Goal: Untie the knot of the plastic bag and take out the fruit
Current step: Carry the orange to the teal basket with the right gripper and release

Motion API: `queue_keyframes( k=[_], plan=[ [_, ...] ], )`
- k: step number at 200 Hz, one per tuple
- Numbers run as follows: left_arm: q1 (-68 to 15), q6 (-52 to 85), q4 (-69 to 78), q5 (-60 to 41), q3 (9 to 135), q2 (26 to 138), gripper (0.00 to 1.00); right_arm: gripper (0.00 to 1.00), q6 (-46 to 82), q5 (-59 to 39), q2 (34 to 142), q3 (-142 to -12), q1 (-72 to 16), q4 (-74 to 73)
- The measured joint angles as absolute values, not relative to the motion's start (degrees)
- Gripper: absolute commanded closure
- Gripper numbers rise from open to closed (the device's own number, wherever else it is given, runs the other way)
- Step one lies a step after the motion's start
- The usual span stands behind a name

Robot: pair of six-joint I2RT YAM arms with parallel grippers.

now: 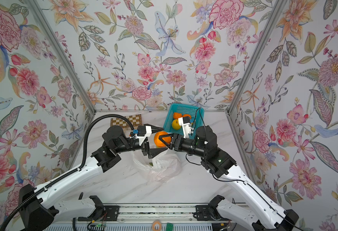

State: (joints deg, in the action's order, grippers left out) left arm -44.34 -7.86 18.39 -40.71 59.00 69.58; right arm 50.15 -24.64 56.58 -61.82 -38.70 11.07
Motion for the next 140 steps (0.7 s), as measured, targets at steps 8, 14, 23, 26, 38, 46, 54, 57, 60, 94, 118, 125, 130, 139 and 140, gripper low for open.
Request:
queue_keyframes(
  k=[8,14,23,26,38,46,54,57,60,94,118,125,130,139,140],
  plan=[
    [-44.45,-7.03,18.11,-38.83,58.94,69.19,0.02,0.50,49.58,-23.62,56.58,-62.13,-38.11,11.92],
    [-44.45,-6.26,17.78,-37.17,58.81,68.69,0.02,0.50,49.04,-22.74,56.71,-62.54,-37.56,12.84],
    [-44.60,-5.21,17.30,-34.94,58.63,67.88,0.01,0.50,48.18,-21.45,56.97,-63.46,-36.64,14.11],
    [-44.66,-4.60,16.69,-33.67,58.63,67.44,0.02,0.50,47.79,-20.97,57.14,-63.86,-36.27,14.50],
    [-44.71,-3.27,15.44,-30.52,58.63,66.24,0.02,0.50,46.28,-19.29,57.91,-65.73,-34.74,16.05],
    [-44.73,-1.98,14.02,-27.70,58.63,65.14,0.01,0.50,45.17,-18.41,58.48,-66.85,-33.85,16.73],
    [-44.82,-0.47,12.10,-24.58,58.70,63.96,0.01,0.50,43.90,-17.39,59.37,-68.38,-32.38,17.82],
    [-44.82,0.03,11.40,-23.53,58.72,63.59,0.01,0.50,43.59,-17.23,59.70,-68.82,-31.86,17.98],
    [-44.82,0.51,10.72,-22.55,58.78,63.29,0.01,0.50,42.96,-16.91,60.10,-69.30,-31.31,18.37],
    [-44.91,6.42,1.91,-12.88,61.17,61.52,0.01,0.48,37.26,-13.82,65.69,-74.61,-25.10,22.31],
    [-44.93,9.85,-2.90,-9.39,62.61,61.47,0.01,0.48,33.39,-12.43,70.96,-77.71,-21.15,24.45],
    [-44.93,10.74,-3.99,-8.49,62.85,61.47,0.01,0.48,32.23,-12.03,72.69,-78.65,-20.03,24.97],
    [-44.93,11.44,-4.71,-8.03,63.02,61.47,0.01,0.48,31.38,-11.62,73.97,-79.26,-19.29,25.21],
    [-44.97,12.53,-6.22,-6.98,63.37,61.47,0.01,0.48,30.11,-11.09,76.14,-80.36,-18.00,25.74],
    [-44.97,12.69,-6.50,-6.96,63.44,61.49,0.01,0.48,29.91,-11.03,76.53,-80.51,-17.78,25.80]
  ],
)
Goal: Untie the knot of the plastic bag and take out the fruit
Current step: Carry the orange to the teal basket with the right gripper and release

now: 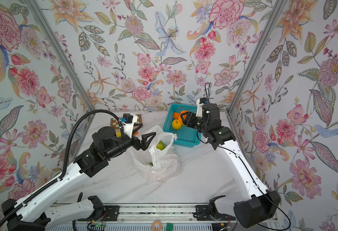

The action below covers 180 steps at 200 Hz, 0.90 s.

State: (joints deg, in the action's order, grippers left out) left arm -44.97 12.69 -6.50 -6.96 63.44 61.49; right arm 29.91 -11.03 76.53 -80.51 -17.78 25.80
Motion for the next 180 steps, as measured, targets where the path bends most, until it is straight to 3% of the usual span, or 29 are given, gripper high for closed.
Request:
queue_keyframes(
  k=[63,121,149,180],
  plan=[
    [-44.97,17.30,-12.71,-3.77,64.82,62.39,0.01,0.48,22.57,-8.58,92.18,-89.08,-11.53,28.99],
    [-44.97,18.09,-13.19,-5.76,65.69,63.61,0.01,0.48,16.71,-5.39,108.07,-101.78,-10.79,32.40],
    [-44.97,18.09,-12.80,-7.11,66.02,63.77,0.01,0.48,15.55,-4.34,110.67,-102.50,-10.79,33.76],
    [-45.04,17.30,-11.11,-12.29,70.19,68.25,0.01,0.49,12.97,-1.02,122.85,-118.65,-10.26,36.93]
  ],
)
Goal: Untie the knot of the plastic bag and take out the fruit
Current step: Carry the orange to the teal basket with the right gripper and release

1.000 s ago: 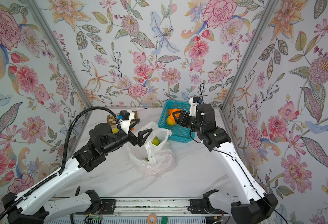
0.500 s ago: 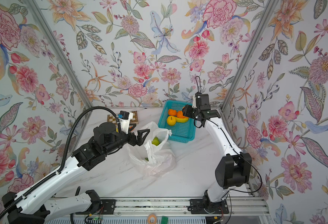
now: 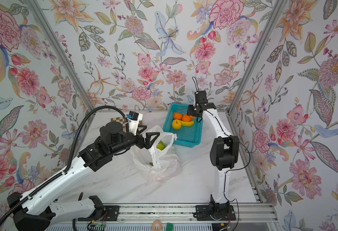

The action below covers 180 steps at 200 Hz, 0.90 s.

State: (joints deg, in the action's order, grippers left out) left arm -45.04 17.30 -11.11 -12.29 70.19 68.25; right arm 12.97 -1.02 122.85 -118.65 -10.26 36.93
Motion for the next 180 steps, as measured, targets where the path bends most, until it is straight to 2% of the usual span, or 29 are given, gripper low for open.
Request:
queue_keyframes(
  k=[64,138,158,180],
  plan=[
    [-45.04,14.55,-10.76,-13.96,70.67,70.87,0.01,0.49,11.25,0.45,135.74,-125.32,-9.32,41.25],
    [-45.04,13.30,-10.74,-13.72,71.37,72.73,0.01,0.46,11.11,0.30,137.01,-124.62,-9.63,41.34],
    [-45.04,13.30,-10.74,-13.72,71.37,72.99,0.01,0.43,11.14,0.30,136.86,-124.27,-9.67,41.12],
    [-45.04,13.32,-10.72,-13.67,71.37,72.99,0.01,0.25,11.25,0.21,136.22,-123.26,-9.80,41.06]
  ],
)
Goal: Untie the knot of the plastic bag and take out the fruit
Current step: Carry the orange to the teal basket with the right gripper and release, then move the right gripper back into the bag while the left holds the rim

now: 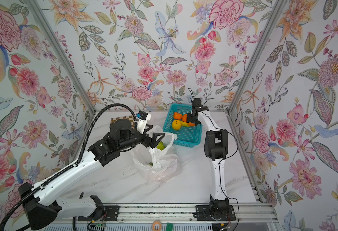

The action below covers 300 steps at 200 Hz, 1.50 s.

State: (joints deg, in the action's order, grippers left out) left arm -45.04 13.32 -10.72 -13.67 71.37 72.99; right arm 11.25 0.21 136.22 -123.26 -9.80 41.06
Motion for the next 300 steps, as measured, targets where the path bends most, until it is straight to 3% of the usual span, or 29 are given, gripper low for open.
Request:
queue_keyframes(
  k=[89,147,189,251,300],
  plan=[
    [-45.04,13.72,-10.72,-10.98,69.58,71.24,0.02,0.13,11.11,0.67,132.84,-119.85,-11.62,45.23],
    [-45.01,18.28,-13.15,1.80,65.36,66.26,0.25,0.07,12.73,0.84,114.96,-113.60,-14.20,44.36],
    [-44.91,21.06,-15.90,6.85,62.02,64.90,0.37,0.04,16.12,-2.17,97.38,-100.05,-18.44,39.09],
    [-44.64,23.53,-17.56,4.14,57.91,64.95,0.47,0.02,24.38,-7.14,76.73,-77.28,-26.33,28.82],
    [-44.66,26.50,-12.93,-5.93,51.24,64.58,0.50,0.01,31.48,-7.07,69.34,-66.70,-34.26,27.14]
  ],
)
